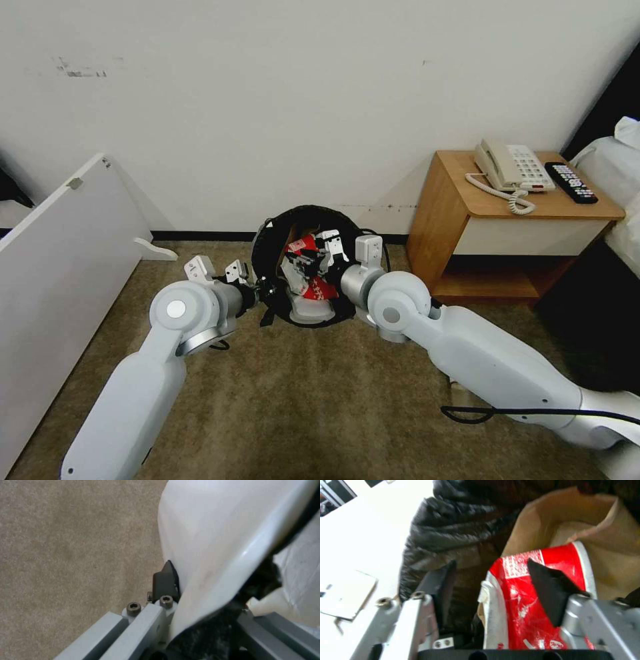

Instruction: Pick up the trash bin, then pick up the garbage from the floor and place it into the trash bin.

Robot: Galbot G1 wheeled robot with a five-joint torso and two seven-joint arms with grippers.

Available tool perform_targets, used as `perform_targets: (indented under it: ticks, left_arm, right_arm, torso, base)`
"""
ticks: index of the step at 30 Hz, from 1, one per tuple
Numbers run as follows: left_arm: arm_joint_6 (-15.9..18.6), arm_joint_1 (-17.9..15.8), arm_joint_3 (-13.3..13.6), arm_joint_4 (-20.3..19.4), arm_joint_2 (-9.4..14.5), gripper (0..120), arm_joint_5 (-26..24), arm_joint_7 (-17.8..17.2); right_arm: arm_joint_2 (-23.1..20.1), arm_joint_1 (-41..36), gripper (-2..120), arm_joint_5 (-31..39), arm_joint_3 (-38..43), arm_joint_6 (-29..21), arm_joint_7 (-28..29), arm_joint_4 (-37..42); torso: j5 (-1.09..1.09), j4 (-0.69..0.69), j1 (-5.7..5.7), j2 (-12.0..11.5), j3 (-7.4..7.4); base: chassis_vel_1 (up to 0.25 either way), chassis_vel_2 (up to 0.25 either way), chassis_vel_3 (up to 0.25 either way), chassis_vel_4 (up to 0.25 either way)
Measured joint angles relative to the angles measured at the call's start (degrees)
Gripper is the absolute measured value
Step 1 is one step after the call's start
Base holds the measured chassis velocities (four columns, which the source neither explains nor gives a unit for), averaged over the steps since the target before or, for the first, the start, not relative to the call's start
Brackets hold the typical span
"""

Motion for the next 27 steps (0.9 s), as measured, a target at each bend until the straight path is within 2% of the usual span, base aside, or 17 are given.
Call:
perform_targets:
  ticks: [6, 7, 8, 12, 18, 20, 22, 23, 24, 26, 27]
  left_arm:
    - [0.0, 0.0, 0.0, 0.7, -0.2, 0, 0.6, 0.2]
    - [0.0, 0.0, 0.0, 0.7, -0.2, 0, 0.6, 0.2]
    - [0.0, 0.0, -0.1, 0.8, -0.2, 0, 0.7, 0.2]
    - [0.0, 0.0, -0.3, 1.2, -0.2, 0, 0.7, 0.2]
    - [0.0, -0.4, -0.6, 2.4, -0.5, 0, 0.7, -0.2]
    - [-0.1, -0.8, -0.7, 3.4, -0.9, 0, 0.8, -0.6]
    - [-0.2, -0.8, -0.7, 3.6, -1.0, 0, 0.8, -0.6]
    - [-0.2, -0.8, -0.7, 3.9, -1.1, 0, 0.9, -0.8]
    - [-0.2, -0.8, -0.7, 3.9, -1.1, 0, 0.9, -0.8]
    - [-0.2, -0.7, -0.7, 4.2, -1.2, 0, 1.0, -1.0]
    - [-0.2, -0.7, -0.7, 4.2, -1.2, 0, 1.0, -1.0]
  right_arm:
    - [-0.7, 0.3, 85, 0.8, 0.0, 0.0, 0.8, 1.6]
    - [-0.7, 0.3, 85, 0.8, 0.0, 0.0, 0.8, 1.6]
    - [-1.1, 0.2, 92, 1.1, 0.2, 0.0, 1.0, 2.3]
    - [-1.9, 0.1, 99, 1.5, 1.1, -0.1, 1.4, 4.0]
    - [-5.0, -1.2, 100, 3.1, 4.2, -0.2, 1.5, 9.4]
    - [-8.0, -2.9, 100, 3.4, 7.0, 0.1, 0.7, 13.6]
    - [-8.9, -3.3, 100, 3.4, 7.7, 0.3, 0.5, 14.6]
    - [-11.2, -4.4, 100, 3.2, 9.5, 1.2, 0.2, 16.6]
    - [-11.2, -4.4, 100, 3.2, 9.5, 1.2, 0.2, 16.6]
    - [-16.1, -6.4, 100, 2.7, 12.8, 2.6, 0.1, 19.3]
    - [-16.1, -6.4, 100, 2.7, 12.8, 2.6, 0.1, 19.3]
  torso:
    - [0.01, 0.0, 0.0, 0.0, 0.0]
    - [0.01, 0.0, 0.0, 0.0, 0.0]
    - [0.0, 0.0, 0.0, 0.0, 0.0]
    - [0.01, 0.0, 0.0, 0.0, 0.0]
    - [0.01, 0.0, 0.0, 0.0, 0.0]
    - [0.02, 0.0, 0.0, 0.0, 0.0]
    - [0.01, 0.0, 0.0, 0.0, 0.0]
    - [0.01, -0.01, 0.0, 0.0, 0.0]
    - [0.01, -0.01, 0.0, 0.0, 0.0]
    - [0.01, 0.0, 0.0, 0.0, 0.0]
    - [0.01, 0.0, 0.0, 0.0, 0.0]
  base:
    - [0.0, 0.0, 0.0, 0.0]
    - [0.0, 0.0, 0.0, 0.0]
    - [0.0, 0.0, 0.0, 0.0]
    - [0.0, 0.0, 0.0, 0.0]
    - [0.0, 0.0, 0.0, 0.0]
    - [0.0, 0.0, 0.0, 0.0]
    - [0.0, 0.0, 0.0, 0.0]
    - [0.0, 0.0, 0.0, 0.0]
    - [0.0, 0.0, 0.0, 0.0]
    - [0.0, 0.0, 0.0, 0.0]
    - [0.0, 0.0, 0.0, 0.0]
